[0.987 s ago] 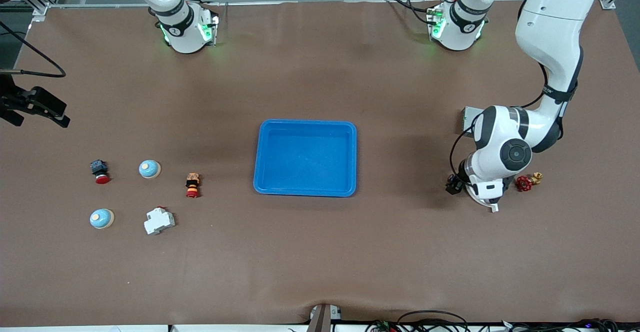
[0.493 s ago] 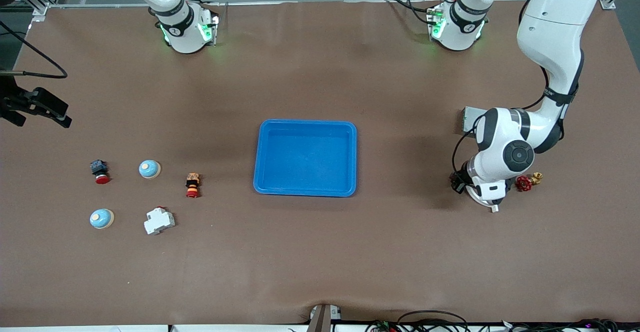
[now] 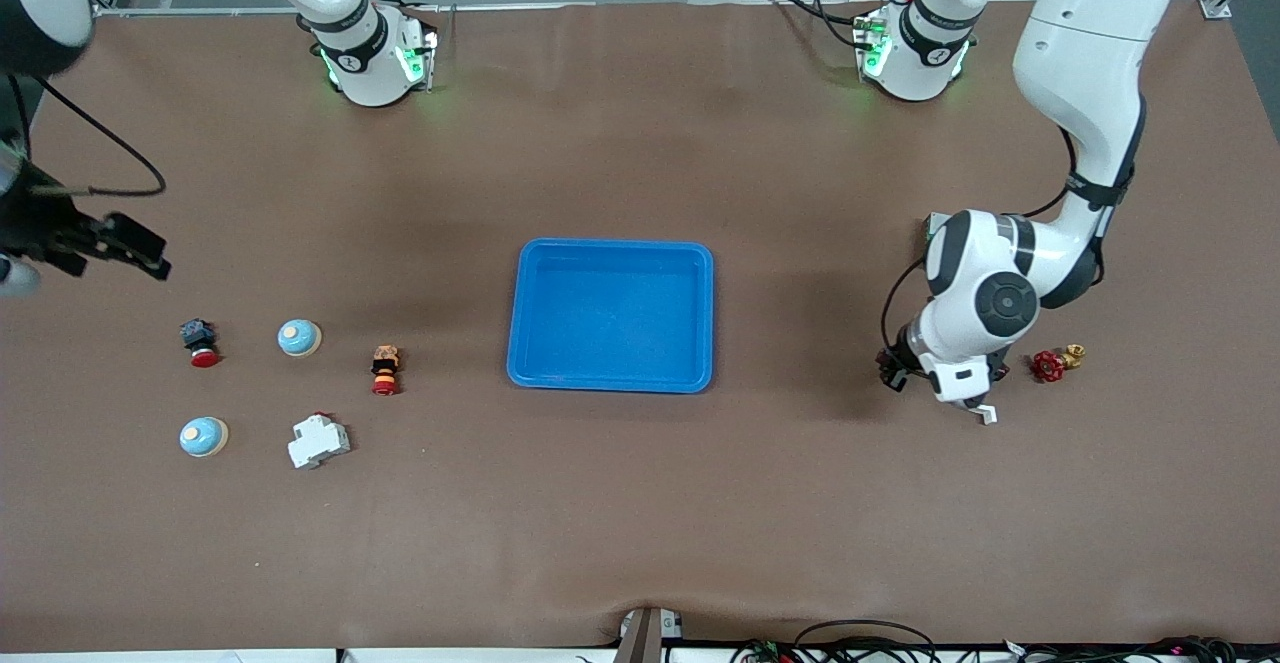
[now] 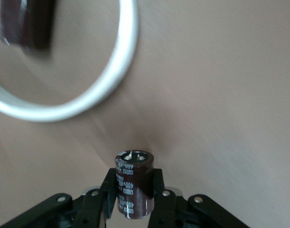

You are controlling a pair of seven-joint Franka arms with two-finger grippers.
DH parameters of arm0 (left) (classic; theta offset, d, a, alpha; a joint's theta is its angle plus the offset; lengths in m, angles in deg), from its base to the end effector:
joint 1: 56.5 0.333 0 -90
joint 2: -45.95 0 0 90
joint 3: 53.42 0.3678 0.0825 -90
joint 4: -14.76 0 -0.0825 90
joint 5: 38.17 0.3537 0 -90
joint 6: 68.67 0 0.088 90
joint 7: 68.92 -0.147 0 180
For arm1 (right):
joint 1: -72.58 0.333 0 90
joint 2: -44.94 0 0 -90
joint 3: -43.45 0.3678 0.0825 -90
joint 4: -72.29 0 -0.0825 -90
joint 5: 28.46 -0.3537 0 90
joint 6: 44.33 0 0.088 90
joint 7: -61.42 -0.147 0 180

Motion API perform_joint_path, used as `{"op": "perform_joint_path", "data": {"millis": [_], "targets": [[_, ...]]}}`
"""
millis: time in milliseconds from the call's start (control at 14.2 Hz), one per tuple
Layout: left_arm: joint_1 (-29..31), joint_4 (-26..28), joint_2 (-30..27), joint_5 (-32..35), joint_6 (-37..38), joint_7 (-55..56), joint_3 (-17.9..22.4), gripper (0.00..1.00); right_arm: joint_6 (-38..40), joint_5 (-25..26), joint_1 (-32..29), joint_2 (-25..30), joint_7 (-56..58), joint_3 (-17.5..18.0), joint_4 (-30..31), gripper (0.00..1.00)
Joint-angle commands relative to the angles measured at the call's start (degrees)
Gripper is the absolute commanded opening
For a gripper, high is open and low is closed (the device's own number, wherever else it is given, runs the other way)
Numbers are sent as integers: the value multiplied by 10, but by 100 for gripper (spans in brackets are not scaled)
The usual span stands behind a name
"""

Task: Place electrolytic capacitor and blue bell in tray
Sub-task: 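Carry the capacitor toward the tray while the right gripper reaches a bell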

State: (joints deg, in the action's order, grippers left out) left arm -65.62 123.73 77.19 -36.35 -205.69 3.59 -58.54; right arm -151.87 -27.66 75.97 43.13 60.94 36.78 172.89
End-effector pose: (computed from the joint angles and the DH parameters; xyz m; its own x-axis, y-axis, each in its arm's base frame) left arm 0.6127 -0.1506 0.2352 0.5350 0.8438 -0.0406 0.8428 -0.5365 -0.0427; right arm 0.5570 -0.0326 0.5642 0.9941 -0.0608 0.0897 -0.0625 -0.9979 0.0166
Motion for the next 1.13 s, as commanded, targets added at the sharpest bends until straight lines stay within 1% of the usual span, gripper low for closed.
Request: {"op": "perform_joint_path", "data": {"millis": [0, 141, 282, 564, 775, 1057], "targets": [[-29, -38, -13, -6, 51, 43, 2, 0, -111, -7, 2, -14, -1, 5, 104, 100], [-58, -75, -12, -9, 88, 87, 2, 0, -194, -7, 7, -23, 2, 5, 170, 100], [-88, -110, -7, -16, 112, 138, 1, 0, -265, -8, 3, -49, 28, 6, 215, 100], [-141, -155, 3, -20, 115, 198, 1, 0, -430, -11, -15, -108, 79, 6, 300, 100], [-172, -186, 14, -20, 114, 236, 1, 0, -474, -11, -31, -136, 99, 7, 318, 100], [-229, -232, 65, -44, 114, 283, 2, 0, -528, -11, -46, -169, 106, 8, 338, 100]]}}
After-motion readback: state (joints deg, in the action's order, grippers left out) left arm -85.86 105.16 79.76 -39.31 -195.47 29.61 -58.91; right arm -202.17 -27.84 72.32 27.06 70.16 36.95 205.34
